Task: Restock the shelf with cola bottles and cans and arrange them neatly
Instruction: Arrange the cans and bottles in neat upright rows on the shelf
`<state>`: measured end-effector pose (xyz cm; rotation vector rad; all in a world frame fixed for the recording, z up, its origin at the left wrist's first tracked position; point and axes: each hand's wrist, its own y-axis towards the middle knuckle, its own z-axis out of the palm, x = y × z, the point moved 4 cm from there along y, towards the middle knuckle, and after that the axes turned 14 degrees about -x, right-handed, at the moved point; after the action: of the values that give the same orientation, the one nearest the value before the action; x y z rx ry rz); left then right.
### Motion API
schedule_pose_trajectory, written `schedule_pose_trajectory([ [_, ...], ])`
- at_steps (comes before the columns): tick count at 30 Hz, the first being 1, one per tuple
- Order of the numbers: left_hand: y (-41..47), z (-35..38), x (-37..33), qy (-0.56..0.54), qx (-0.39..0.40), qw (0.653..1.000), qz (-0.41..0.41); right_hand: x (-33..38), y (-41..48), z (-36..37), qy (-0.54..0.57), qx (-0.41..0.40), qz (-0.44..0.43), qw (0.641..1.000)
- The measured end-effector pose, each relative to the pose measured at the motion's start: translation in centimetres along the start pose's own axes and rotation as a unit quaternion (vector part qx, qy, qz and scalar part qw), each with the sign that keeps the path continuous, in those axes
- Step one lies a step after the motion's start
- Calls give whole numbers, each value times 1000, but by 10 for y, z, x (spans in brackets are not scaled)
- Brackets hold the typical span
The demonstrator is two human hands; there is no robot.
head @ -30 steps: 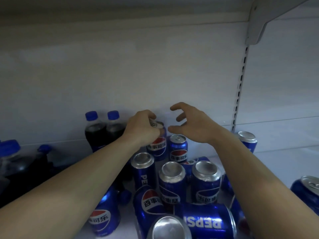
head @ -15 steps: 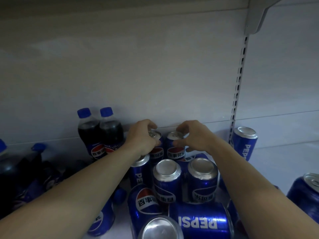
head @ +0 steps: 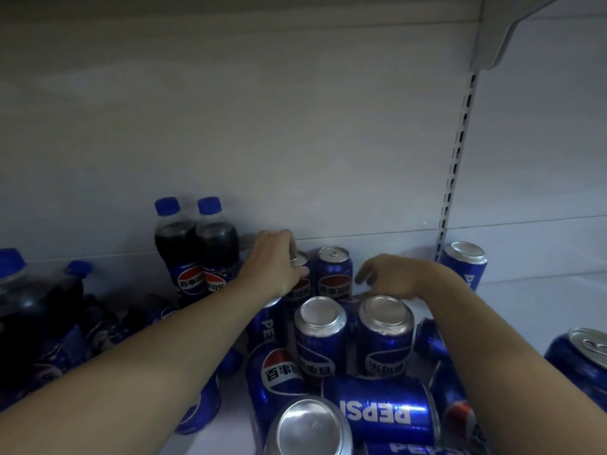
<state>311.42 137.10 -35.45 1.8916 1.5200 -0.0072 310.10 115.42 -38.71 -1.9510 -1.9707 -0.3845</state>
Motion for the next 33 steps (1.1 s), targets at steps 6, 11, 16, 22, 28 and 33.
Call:
schedule_pose_trajectory([
  [6, -7, -14, 12, -47, 16, 999, -14, -7, -8, 5, -57, 76, -29, 995],
  [11, -35, -58, -2, -165, -127, 977, 43, 6, -14, -36, 85, -72, -27, 993],
  [16, -66, -65, -4, -237, -71, 968, 51, 19, -19, -41, 34, -36, -8, 999],
  [22, -73, -56, 7, -236, 8, 968, 89, 7, -10, -8, -24, 36, 33, 999],
  [28, -71, -58, 7, -251, 21, 963, 91, 1, -15, 7, 44, 68, 24, 996],
  [33, -71, -61, 14, -255, 35, 964, 68, 18, -24, -20, 62, 17, -8, 998],
])
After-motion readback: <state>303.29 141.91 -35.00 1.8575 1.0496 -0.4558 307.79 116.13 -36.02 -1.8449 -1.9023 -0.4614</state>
